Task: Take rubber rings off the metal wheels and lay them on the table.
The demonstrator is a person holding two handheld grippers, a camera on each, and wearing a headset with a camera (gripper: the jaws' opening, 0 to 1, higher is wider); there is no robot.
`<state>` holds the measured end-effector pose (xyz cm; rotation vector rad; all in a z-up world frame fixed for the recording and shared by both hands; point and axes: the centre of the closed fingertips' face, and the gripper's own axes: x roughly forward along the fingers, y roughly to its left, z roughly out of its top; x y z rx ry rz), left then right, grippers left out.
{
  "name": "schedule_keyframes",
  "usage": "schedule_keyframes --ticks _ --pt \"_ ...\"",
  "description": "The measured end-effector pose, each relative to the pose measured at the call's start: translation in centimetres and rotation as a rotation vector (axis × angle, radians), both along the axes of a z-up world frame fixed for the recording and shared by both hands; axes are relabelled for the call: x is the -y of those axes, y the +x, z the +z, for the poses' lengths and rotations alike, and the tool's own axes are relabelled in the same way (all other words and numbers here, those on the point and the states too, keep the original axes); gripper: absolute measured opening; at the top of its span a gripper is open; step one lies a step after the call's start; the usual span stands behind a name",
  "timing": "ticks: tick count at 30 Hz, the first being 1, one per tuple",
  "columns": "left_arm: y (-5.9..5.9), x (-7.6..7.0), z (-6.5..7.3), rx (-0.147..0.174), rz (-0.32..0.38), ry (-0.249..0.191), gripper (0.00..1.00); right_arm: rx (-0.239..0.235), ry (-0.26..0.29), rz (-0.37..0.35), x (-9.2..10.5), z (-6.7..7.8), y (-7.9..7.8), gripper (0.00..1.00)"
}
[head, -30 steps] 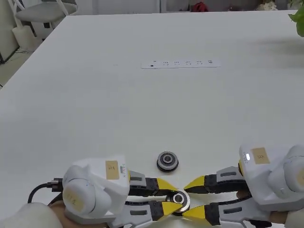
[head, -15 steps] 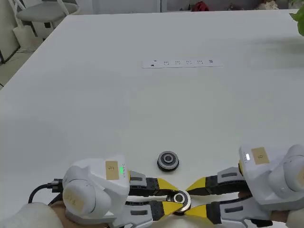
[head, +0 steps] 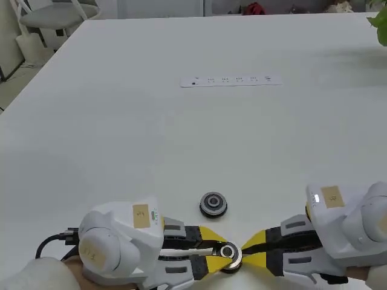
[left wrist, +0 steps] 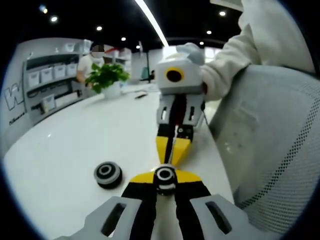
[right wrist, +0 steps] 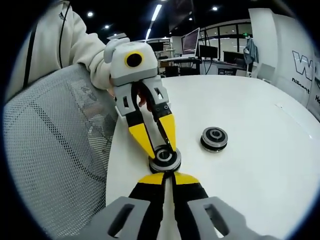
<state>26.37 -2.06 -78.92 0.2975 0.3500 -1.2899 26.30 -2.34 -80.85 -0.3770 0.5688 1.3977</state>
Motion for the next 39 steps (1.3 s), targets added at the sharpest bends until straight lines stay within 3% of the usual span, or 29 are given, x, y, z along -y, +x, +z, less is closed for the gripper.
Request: schedule_keyframes --ticks 4,13,19,33,39 --pt "0.03 -0.03 0.00 0.001 0.000 -0.002 0.14 -0.004 -0.019 -0.008 -0.01 -0.04 0.09 0.02" --pt "-0.01 -0.02 0.02 0.005 -0.002 -0.006 0.14 -0.120 -0.031 -0.108 0.14 -0.21 0.55 0.00" --pt "0.00 -0.05 0.00 0.007 -0.003 -0.006 0.14 -0.155 -0.030 -0.137 0.20 -0.21 0.59 0.00" --pt "-0.07 0.03 0.11 0.015 -0.006 -0.003 0.13 -0.194 -0.027 -0.170 0.30 -0.07 0.67 0.00" --pt "-0.07 0.03 0.14 0.015 -0.003 -0.004 0.13 -0.162 -0.034 -0.162 0.28 -0.02 0.75 0.00"
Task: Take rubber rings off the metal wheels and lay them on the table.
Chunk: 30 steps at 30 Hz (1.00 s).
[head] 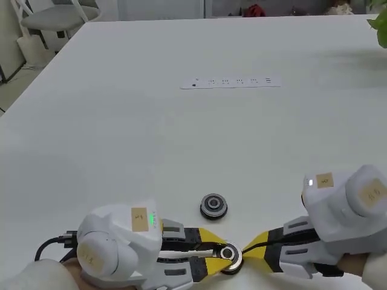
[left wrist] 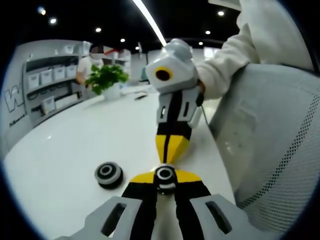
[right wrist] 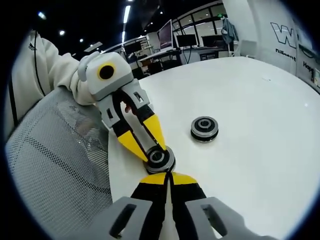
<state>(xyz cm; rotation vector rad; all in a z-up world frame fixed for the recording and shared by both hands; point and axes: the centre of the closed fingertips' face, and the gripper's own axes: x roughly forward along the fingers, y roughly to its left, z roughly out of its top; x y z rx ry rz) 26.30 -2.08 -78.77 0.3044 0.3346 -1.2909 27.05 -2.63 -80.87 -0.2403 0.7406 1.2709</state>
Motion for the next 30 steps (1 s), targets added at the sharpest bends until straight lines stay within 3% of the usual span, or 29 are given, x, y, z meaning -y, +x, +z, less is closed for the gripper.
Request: schedule_keyframes --ticks 6,14,19,25,27,30 --pt "0.04 -0.07 -0.01 0.003 0.003 0.000 0.13 0.041 -0.015 0.018 -0.06 0.00 0.06 0.00" --pt "0.06 -0.16 -0.07 0.004 0.004 -0.001 0.13 0.062 -0.031 0.029 -0.05 -0.01 0.00 0.00" --pt "0.07 -0.17 -0.05 0.004 0.005 -0.001 0.13 0.124 -0.058 0.059 -0.09 0.09 0.07 0.00" --pt "0.08 -0.21 -0.05 0.005 0.006 0.000 0.13 0.089 -0.048 0.040 0.01 0.08 0.21 0.00" --pt "0.09 -0.22 -0.05 0.005 0.006 -0.001 0.13 0.056 -0.034 0.017 0.07 0.10 0.27 0.00" --pt "0.10 -0.22 -0.07 0.006 0.006 -0.002 0.13 -0.036 0.004 -0.041 0.13 0.13 0.33 0.00"
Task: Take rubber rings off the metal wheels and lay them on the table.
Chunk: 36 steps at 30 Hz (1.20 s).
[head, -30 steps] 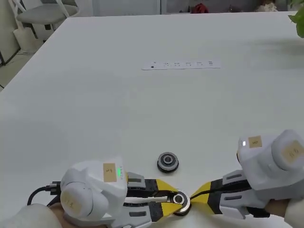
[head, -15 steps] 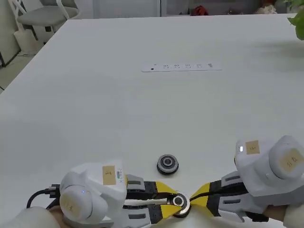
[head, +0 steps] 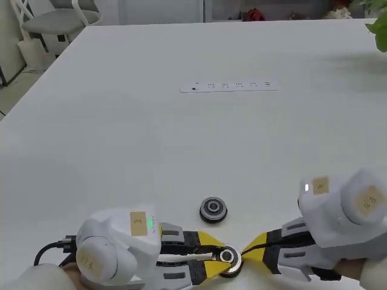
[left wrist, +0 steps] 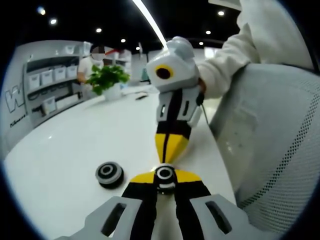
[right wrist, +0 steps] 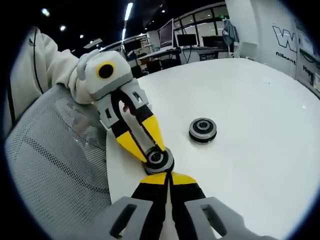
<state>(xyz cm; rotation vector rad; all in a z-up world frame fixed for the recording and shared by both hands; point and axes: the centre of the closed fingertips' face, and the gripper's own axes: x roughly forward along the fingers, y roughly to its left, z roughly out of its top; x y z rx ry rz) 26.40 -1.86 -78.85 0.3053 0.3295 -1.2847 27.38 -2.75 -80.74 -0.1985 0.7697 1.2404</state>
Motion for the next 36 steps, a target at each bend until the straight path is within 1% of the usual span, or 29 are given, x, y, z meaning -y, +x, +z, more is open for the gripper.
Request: schedule_keyframes --ticks 2,3,8,9,11,13,15,19,22,29,36 --pt "0.0 0.0 0.0 0.000 0.000 -0.001 0.13 -0.048 0.022 -0.030 0.0 0.0 0.1 0.00" --pt "0.0 0.0 0.0 0.000 0.000 -0.001 0.13 -0.077 0.042 -0.043 0.0 0.1 0.1 0.00" --pt "0.0 0.0 0.0 -0.001 -0.001 -0.005 0.13 -0.191 0.103 -0.114 0.2 0.3 0.2 0.00" --pt "0.0 0.0 0.0 -0.001 -0.001 -0.005 0.13 -0.222 0.115 -0.134 0.2 0.3 0.2 0.00" --pt "0.0 0.0 0.0 -0.001 -0.002 -0.007 0.13 -0.257 0.129 -0.158 0.2 0.3 0.2 0.00" --pt "0.0 0.0 0.0 -0.001 -0.002 -0.008 0.13 -0.271 0.138 -0.167 0.2 0.4 0.3 0.00" --pt "0.0 0.0 0.0 -0.001 -0.002 -0.008 0.13 -0.271 0.145 -0.168 0.2 0.4 0.3 0.00" --pt "0.0 0.1 0.0 -0.001 -0.002 -0.009 0.13 -0.313 0.168 -0.192 0.2 0.7 0.3 0.00" --pt "-0.1 0.1 0.0 0.000 -0.005 -0.009 0.13 -0.326 0.181 -0.198 -0.1 1.0 0.1 0.00" --pt "-0.2 0.1 0.0 0.000 -0.004 -0.012 0.13 -0.333 0.189 -0.196 -0.3 1.2 -0.1 0.00" --pt "-0.1 0.1 0.0 -0.001 -0.004 -0.013 0.13 -0.324 0.191 -0.187 -0.7 1.6 -0.5 0.00"
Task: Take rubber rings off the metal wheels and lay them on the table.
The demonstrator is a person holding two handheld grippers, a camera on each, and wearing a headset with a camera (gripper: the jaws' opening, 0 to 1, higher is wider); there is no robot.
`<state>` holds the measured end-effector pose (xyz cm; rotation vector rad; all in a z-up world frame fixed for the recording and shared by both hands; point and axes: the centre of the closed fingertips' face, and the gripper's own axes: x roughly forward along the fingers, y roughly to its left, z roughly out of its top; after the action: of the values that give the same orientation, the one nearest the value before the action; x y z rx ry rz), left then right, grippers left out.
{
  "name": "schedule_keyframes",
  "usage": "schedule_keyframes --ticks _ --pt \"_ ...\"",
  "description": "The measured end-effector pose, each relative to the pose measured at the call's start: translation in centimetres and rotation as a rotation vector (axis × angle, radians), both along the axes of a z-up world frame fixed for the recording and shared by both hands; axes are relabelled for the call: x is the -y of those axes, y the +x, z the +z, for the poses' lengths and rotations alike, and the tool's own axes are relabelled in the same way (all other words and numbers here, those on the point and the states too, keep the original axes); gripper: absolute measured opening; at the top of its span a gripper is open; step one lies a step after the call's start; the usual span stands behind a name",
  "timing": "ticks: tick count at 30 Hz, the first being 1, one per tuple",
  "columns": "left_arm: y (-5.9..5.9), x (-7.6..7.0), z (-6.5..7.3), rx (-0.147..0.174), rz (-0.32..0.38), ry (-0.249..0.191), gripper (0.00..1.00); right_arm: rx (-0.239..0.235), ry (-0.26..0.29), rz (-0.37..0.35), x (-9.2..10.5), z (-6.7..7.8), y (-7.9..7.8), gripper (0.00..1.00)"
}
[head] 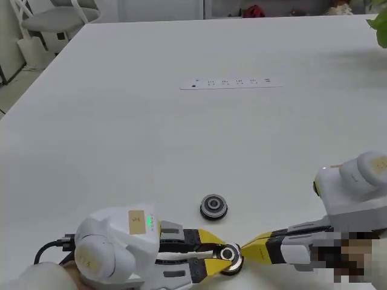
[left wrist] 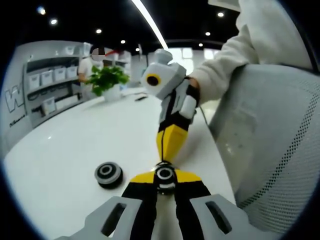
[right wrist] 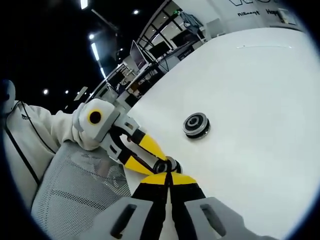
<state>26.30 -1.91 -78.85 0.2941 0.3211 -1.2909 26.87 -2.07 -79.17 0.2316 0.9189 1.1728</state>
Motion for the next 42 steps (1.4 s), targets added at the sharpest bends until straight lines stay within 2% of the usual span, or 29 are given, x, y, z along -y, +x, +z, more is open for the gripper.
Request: schedule_keyframes --ticks 26,28,30,33,35,42 --pt "0.0 0.1 0.1 0.000 0.001 -0.002 0.13 0.007 0.022 0.019 -0.4 0.6 -0.2 0.00" --pt "0.0 0.1 0.1 0.001 0.001 -0.002 0.13 0.006 0.031 0.026 -0.6 0.7 -0.3 0.00" --pt "0.0 0.1 0.1 0.001 0.001 -0.001 0.13 0.007 0.077 0.027 -1.0 1.5 -0.3 0.00" --pt "0.0 0.0 0.0 0.001 0.001 -0.001 0.13 0.028 0.058 0.017 -0.8 1.5 0.2 0.00" --pt "0.0 0.1 0.0 0.002 0.001 0.000 0.13 0.013 0.063 0.006 -0.6 1.4 0.2 0.00" --pt "0.0 0.0 0.0 0.004 0.005 0.010 0.13 0.016 0.038 0.005 -0.5 1.0 0.1 0.00"
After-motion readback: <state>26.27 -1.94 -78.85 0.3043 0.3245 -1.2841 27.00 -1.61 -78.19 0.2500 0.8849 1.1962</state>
